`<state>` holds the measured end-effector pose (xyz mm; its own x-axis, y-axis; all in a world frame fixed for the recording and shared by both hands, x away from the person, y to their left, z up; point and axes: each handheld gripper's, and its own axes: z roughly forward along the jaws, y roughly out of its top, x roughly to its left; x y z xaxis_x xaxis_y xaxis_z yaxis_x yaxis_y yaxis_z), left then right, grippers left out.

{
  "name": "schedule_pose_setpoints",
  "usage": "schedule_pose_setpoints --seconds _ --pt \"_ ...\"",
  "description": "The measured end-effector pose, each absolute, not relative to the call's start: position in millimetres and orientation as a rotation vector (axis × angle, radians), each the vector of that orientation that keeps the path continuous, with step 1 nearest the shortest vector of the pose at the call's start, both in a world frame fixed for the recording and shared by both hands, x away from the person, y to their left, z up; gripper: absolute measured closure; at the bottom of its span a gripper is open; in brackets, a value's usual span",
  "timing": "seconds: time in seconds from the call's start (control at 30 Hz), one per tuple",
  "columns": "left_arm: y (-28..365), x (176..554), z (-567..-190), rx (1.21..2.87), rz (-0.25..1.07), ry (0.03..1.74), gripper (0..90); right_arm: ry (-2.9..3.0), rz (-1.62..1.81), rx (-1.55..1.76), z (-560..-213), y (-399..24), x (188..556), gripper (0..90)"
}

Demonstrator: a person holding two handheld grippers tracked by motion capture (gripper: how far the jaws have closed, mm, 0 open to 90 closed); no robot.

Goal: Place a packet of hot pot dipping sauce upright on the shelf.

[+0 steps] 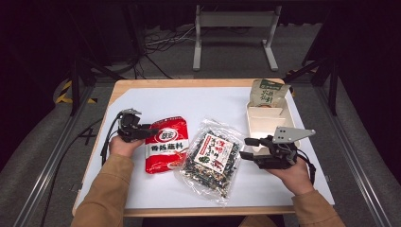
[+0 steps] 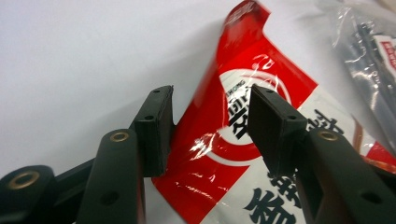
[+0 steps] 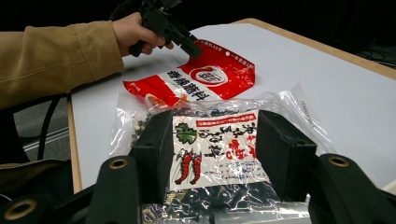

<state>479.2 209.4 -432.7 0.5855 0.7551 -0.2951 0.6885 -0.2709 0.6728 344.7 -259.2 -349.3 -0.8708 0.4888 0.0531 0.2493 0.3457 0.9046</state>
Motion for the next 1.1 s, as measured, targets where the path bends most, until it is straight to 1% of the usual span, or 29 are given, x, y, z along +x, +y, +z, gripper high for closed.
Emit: schedule_pose_setpoints --seconds 0.07,0.2,0.27,0.37,0.47,0.5,0.57,0.6,0.63,0.87,1.1 --pt "208.3 481.3 -436.2 2.034 0.071 1.162 51.9 2.385 1.538 0.666 -349.9 -259.0 345.0 46.5" --pt "205.1 482.3 -439.3 2.045 0.086 1.169 53.3 2.391 1.538 0.671 -351.0 -258.6 345.4 46.5" --pt "203.2 483.0 -442.2 2.064 0.105 1.176 56.2 2.395 1.536 0.668 -351.4 -258.0 345.4 46.5" --pt "202.6 482.6 -442.6 2.069 0.128 1.207 67.5 2.396 1.535 0.664 -351.4 -257.7 345.1 46.6" --pt "202.7 482.1 -441.4 2.079 0.151 1.215 74.7 2.398 1.539 0.667 -351.7 -257.9 345.5 46.6" --pt "202.9 481.7 -440.9 2.080 0.152 1.215 80.0 2.398 1.539 0.668 -351.9 -257.8 345.5 46.6" --pt "202.9 481.3 -440.6 2.076 0.154 1.213 84.5 2.399 1.539 0.667 -352.0 -257.7 345.5 46.7" --pt "202.1 480.7 -440.3 2.080 0.169 1.208 84.5 2.401 1.538 0.668 -352.2 -257.5 345.5 46.7" --pt "201.7 480.4 -439.8 2.095 0.184 1.195 87.1 2.402 1.536 0.669 -352.4 -257.3 345.5 46.7" --pt "202.1 474.6 -431.0 2.091 0.220 1.168 88.6 2.396 1.540 0.679 -352.6 -259.3 345.4 46.7" --pt "209.3 466.2 -415.5 2.071 0.219 1.139 88.6 2.394 1.541 0.684 -353.0 -260.3 345.1 46.7"
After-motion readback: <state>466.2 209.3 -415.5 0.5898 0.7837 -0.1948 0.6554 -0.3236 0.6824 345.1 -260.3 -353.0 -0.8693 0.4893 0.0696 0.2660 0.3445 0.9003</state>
